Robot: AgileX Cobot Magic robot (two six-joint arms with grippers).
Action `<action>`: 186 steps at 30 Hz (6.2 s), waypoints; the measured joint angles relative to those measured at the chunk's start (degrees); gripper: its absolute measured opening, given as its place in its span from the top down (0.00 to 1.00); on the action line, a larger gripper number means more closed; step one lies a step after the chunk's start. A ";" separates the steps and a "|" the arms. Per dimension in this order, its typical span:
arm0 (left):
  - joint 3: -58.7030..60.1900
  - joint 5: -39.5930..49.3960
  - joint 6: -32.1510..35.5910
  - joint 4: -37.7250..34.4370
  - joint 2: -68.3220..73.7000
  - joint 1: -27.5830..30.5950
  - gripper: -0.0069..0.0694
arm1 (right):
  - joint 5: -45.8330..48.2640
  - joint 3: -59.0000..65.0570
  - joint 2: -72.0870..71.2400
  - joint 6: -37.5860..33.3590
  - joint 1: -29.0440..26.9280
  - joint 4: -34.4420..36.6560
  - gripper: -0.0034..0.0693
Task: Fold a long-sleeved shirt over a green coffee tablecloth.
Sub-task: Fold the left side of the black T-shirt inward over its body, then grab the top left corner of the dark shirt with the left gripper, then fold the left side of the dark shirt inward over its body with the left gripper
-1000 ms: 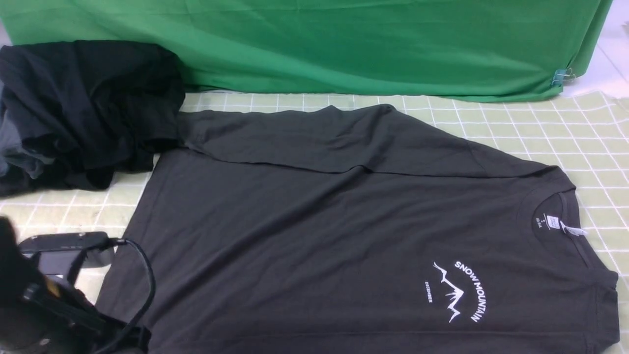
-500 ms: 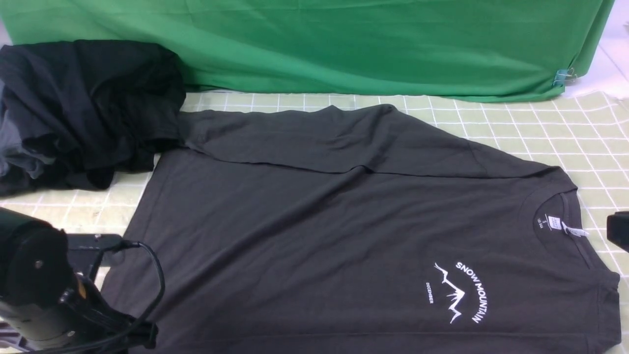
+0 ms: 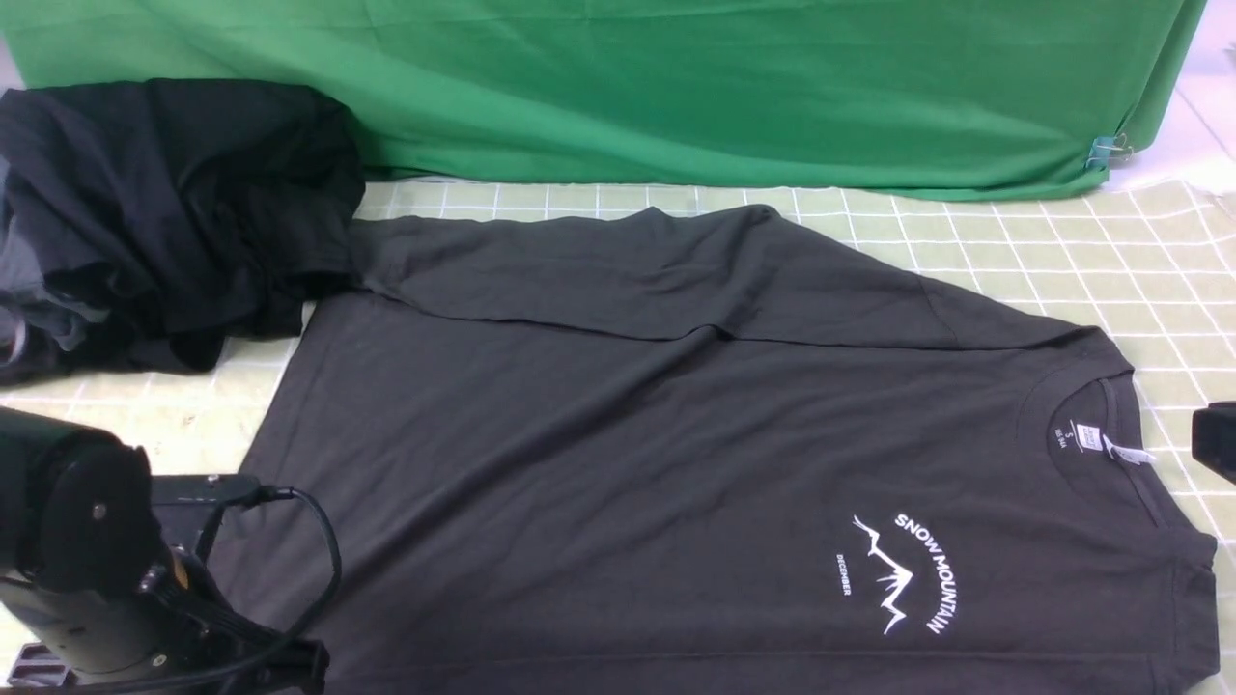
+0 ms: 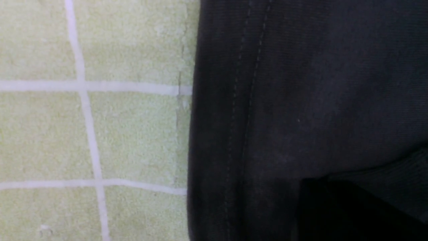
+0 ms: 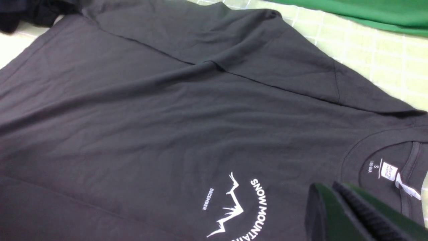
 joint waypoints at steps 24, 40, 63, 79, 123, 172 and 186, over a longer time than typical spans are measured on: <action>-45.01 16.57 4.13 4.63 10.31 6.11 0.90 | 10.42 -4.28 4.31 -4.03 0.00 5.56 0.91; -61.82 16.70 4.17 5.08 31.72 10.44 0.90 | 24.27 -10.76 27.30 -22.74 9.17 16.47 0.80; -62.18 15.75 3.93 5.34 31.72 10.44 0.90 | -5.29 -10.79 57.07 -16.58 18.22 8.29 0.42; -62.18 20.87 7.24 -0.02 31.72 10.44 0.90 | 4.77 -10.79 51.00 -13.78 18.22 5.73 0.91; -66.41 16.78 6.74 3.39 32.87 7.23 0.30 | 15.96 -5.11 27.88 -10.56 18.22 9.35 0.35; -73.18 27.79 -1.58 -7.04 37.25 5.29 0.89 | 15.79 -8.58 26.47 -8.14 18.22 4.29 0.35; -57.04 27.98 -5.10 0.70 27.18 3.88 0.89 | 13.74 -8.58 26.47 -7.24 18.22 0.69 0.35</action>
